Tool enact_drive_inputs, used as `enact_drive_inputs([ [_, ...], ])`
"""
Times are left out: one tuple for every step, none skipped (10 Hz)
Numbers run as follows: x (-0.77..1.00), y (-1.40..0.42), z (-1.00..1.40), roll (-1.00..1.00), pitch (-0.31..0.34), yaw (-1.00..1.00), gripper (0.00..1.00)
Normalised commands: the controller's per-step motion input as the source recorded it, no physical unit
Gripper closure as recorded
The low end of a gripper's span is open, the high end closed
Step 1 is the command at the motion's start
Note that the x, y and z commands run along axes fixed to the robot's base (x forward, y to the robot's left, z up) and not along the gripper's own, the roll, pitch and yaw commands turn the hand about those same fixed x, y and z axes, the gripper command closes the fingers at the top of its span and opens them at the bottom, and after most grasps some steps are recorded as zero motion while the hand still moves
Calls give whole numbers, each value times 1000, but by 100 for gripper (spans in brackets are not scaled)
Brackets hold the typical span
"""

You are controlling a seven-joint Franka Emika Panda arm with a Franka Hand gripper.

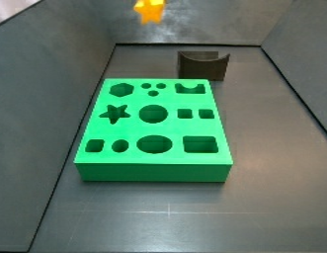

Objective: Pick up the star object. Move up. Place the star object on the fixture. Regrasp the star object. Move to above the board. Insert the star object.
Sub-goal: Place the star object on the fixture.

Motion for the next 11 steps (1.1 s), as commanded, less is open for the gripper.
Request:
enact_drive_inputs([
  [1000,-49,-11,-108,45,101,100],
  [1000,-47,-11,-85,62,62,100],
  [1000,-44,-12,-82,75,48,100],
  [1000,-38,-10,-78,89,39,100],
  [1000,-36,-9,-74,100,35,100],
  [1000,184,-86,-1000,40,-23,100],
  [1000,195,-86,-1000,42,-24,100],
  [1000,194,-74,-1000,54,-48,100],
  [1000,138,-44,-1000,72,-55,100],
  [1000,111,-33,-1000,84,-61,100],
  [943,88,-28,-1000,93,-71,100],
])
